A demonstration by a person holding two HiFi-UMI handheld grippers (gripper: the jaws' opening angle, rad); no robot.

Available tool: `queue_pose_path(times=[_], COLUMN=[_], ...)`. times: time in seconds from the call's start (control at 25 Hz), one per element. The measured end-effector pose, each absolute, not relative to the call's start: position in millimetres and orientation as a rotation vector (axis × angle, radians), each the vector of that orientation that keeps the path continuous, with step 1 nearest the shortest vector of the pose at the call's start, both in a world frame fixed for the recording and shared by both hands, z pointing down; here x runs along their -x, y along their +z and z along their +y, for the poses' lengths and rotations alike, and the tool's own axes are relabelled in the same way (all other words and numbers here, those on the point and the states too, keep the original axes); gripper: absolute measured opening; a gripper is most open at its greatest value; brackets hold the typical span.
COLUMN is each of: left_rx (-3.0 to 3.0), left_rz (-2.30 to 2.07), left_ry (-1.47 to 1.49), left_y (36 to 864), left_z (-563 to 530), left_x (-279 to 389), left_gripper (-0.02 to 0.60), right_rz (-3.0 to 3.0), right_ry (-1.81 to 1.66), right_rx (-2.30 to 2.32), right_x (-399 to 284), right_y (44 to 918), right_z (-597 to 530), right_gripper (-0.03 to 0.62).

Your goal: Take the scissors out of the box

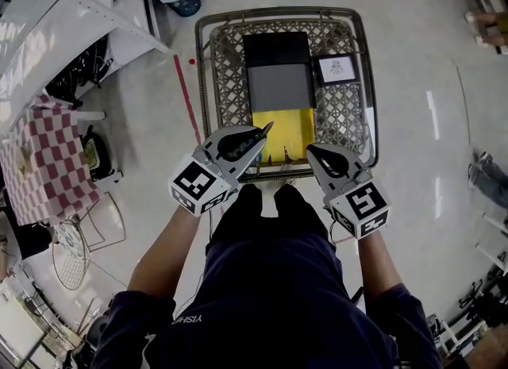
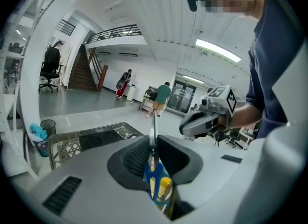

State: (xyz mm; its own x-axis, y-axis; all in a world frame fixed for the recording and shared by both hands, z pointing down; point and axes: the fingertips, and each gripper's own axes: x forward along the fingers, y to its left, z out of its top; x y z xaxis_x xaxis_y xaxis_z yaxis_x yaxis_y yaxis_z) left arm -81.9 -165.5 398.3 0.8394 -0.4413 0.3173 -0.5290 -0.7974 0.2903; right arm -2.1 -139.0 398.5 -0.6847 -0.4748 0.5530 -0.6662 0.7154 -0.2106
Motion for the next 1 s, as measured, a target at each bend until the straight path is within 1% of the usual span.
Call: queue_pose_path(times=[0.4,1.0], left_rx=[-2.669,-2.666], left_rz=[-0.752,-0.724], left_ry=[0.350,0.403], left_y=[393,402], left_z=[-166,-155], left_x=[85,84], left_gripper=[0.072,0.074], right_rz=[-2.432,-2.475], right_ry=[0.479,0.573], right_rx=[-0.820,-0.850], right_x=[7,10], right_y=[399,391], right_z=[-137,-145], right_gripper=[0.017,0.017])
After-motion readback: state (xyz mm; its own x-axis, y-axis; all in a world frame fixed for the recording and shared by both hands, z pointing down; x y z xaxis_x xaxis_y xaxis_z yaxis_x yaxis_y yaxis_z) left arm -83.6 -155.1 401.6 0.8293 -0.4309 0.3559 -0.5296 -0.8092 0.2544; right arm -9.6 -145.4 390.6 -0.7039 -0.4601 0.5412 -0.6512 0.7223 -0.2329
